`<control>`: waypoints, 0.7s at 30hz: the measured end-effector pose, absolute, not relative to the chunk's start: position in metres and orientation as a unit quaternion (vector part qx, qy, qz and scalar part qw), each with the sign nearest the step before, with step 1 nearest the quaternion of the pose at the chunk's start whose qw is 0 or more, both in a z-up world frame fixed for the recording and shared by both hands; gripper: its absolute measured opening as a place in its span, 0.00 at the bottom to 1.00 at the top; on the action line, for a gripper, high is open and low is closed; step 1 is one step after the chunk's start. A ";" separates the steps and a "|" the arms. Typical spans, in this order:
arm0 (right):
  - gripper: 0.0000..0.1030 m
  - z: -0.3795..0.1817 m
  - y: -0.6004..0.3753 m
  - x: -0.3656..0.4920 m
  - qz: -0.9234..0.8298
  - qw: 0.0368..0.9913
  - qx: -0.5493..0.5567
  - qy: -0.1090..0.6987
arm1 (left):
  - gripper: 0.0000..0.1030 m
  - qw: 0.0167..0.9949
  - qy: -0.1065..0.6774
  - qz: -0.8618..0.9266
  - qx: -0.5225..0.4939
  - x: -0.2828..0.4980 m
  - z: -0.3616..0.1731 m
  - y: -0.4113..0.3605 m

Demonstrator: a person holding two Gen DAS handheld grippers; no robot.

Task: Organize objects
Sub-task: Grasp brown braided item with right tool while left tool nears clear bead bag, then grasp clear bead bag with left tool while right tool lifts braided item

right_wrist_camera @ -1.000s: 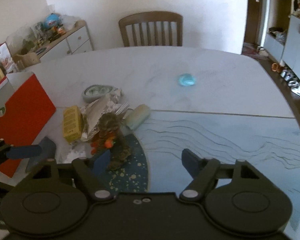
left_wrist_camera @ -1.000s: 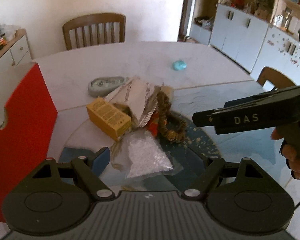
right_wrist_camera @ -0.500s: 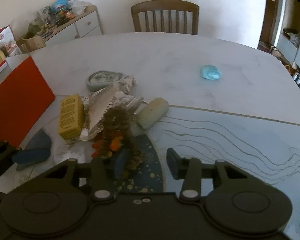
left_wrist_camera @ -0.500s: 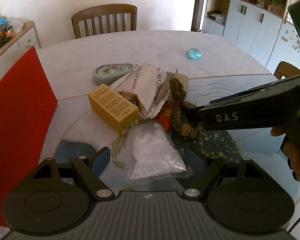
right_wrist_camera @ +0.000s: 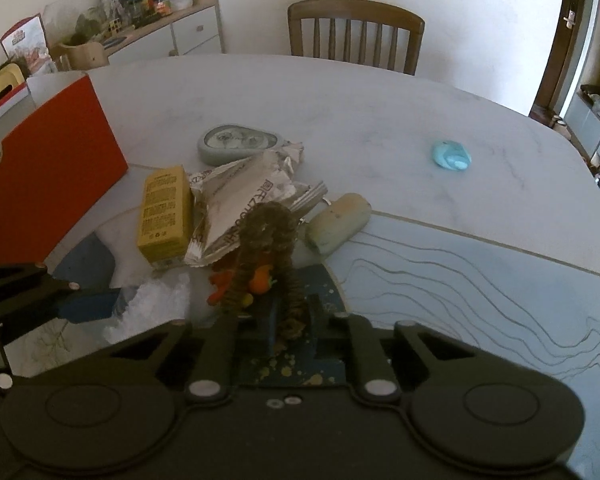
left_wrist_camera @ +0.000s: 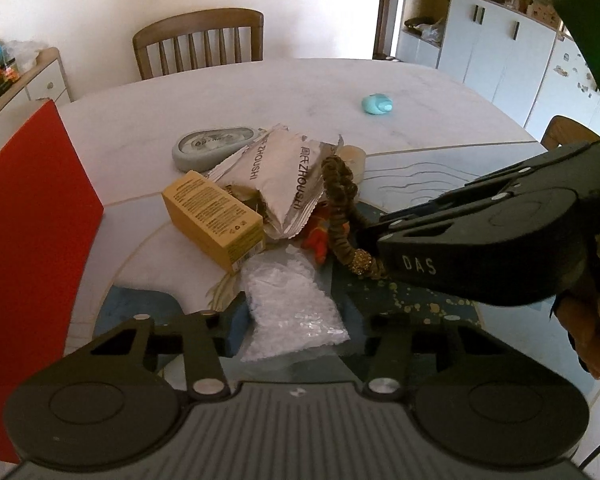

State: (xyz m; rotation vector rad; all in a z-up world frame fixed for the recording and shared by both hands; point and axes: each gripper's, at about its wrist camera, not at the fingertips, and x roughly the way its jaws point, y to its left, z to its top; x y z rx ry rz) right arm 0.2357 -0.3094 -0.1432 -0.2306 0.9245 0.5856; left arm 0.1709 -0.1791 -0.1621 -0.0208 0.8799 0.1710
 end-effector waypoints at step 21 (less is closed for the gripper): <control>0.07 -0.075 -0.353 0.203 0.276 0.865 0.028 0.418 | 0.36 0.906 0.409 0.066 -0.085 0.134 -0.109 -0.156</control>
